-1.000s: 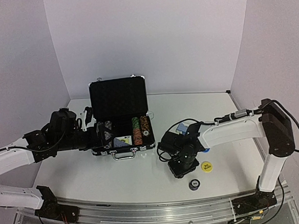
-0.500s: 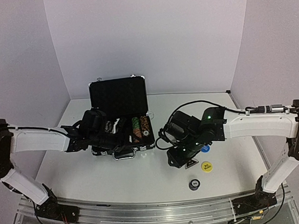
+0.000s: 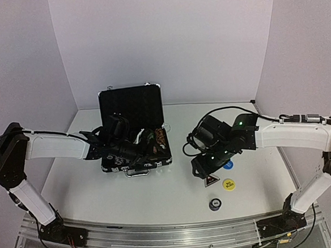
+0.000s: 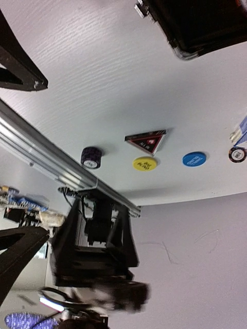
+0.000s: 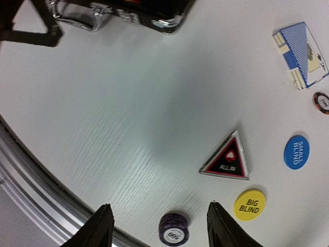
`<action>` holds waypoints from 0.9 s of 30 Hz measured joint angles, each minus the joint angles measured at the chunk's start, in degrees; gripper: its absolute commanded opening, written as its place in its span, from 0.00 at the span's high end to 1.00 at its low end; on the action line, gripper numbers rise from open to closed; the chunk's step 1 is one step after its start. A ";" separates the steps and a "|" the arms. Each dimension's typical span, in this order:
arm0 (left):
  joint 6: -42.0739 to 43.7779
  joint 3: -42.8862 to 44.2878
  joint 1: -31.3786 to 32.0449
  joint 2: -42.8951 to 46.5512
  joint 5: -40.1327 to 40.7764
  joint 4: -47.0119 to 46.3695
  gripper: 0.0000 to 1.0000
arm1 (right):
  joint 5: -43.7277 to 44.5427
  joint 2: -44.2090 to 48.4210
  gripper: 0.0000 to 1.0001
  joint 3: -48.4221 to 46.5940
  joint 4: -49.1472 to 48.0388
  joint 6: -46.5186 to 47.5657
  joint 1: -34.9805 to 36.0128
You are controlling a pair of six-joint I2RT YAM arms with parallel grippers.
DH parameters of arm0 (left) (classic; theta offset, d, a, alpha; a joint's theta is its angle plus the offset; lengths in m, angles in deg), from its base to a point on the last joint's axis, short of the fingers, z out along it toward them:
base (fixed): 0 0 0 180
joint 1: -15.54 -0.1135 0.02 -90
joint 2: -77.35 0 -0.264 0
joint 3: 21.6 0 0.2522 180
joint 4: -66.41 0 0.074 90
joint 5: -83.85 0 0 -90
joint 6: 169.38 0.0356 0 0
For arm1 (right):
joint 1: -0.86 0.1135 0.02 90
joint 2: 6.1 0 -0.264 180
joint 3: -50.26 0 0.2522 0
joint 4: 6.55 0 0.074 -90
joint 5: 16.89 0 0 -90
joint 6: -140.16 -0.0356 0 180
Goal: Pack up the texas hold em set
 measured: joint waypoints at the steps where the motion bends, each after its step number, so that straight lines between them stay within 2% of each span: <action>1: 0.69 0.04 0.00 0.97 2.17 1.77 0.01 | 0.20 0.35 0.36 0.76 0.06 -0.46 -2.20; 7: 3.47 0.15 0.00 8.03 16.77 12.04 0.00 | 2.44 -0.47 0.22 1.89 -0.45 0.11 -17.78; 12: 3.81 -1.75 -0.02 14.48 24.90 16.12 0.00 | -0.69 -6.58 0.18 -1.01 -1.51 1.16 -28.02; 19: 2.97 -6.01 -0.02 20.59 31.06 19.75 0.00 | -3.06 -20.59 0.23 -11.51 -3.52 0.49 -39.45; 27: 1.88 -6.28 -0.02 24.80 35.97 24.27 0.00 | -5.41 -29.98 0.31 -16.90 -3.83 2.86 -41.81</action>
